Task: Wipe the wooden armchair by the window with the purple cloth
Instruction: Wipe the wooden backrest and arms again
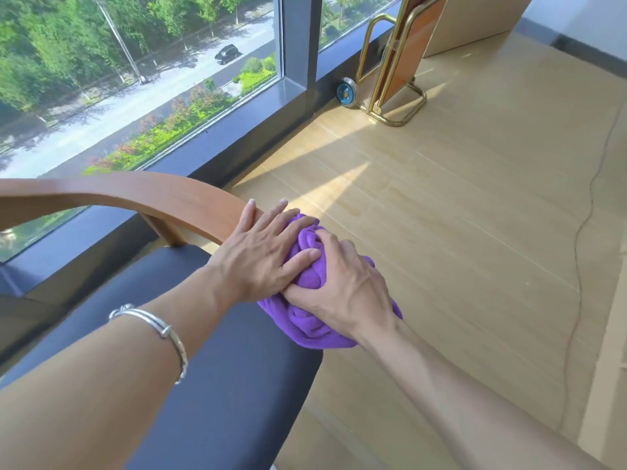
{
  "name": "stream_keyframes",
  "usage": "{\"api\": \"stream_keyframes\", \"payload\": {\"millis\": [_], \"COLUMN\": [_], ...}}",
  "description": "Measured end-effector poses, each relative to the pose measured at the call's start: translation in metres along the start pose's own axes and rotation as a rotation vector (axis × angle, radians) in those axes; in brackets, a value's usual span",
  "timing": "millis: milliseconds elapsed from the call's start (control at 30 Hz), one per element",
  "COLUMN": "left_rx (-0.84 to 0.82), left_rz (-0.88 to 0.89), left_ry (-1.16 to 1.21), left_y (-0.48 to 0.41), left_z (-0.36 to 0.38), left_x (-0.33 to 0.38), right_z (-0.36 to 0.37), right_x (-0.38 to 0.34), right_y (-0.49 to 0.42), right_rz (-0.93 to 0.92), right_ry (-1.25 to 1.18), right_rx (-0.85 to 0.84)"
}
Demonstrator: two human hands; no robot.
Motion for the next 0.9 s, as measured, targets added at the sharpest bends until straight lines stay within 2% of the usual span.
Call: {"api": "stream_keyframes", "payload": {"millis": [167,400,500,633,800,900], "left_rx": [0.012,-0.071,-0.037,0.04,0.062,0.071], "left_rz": [-0.065,-0.397,-0.44,-0.445,-0.498,-0.622], "left_ry": [-0.071,-0.186,-0.152,-0.051,-0.013,0.005], "left_y": [-0.001,0.018,0.034,0.062,0.119,0.164], "left_z": [-0.011,-0.024,-0.019,-0.009,0.005,0.015], "left_x": [-0.057,-0.137,-0.157,-0.167,-0.17,-0.166], "right_z": [0.014,0.057,0.077,0.089,0.093,0.102], "right_x": [-0.046,-0.114,-0.128,-0.136,-0.148,-0.16], "right_y": [-0.044,-0.108,-0.117,-0.123,-0.12,-0.102], "right_rz": [-0.07,-0.235,-0.355,-0.514,-0.628,-0.771], "right_ry": [0.225,0.476,0.561,0.586,0.56,0.526], "right_rx": [0.079,0.153,0.297,0.405,0.369,0.336]}}
Point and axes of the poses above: each hand's wrist, its own y-axis away from the middle knuckle, its own z-axis out of the palm, x = y × z, the point moved 1 cm from there along -y, towards the middle knuckle, and after that the axes turned 3 degrees about -z, right-handed, at the moved point
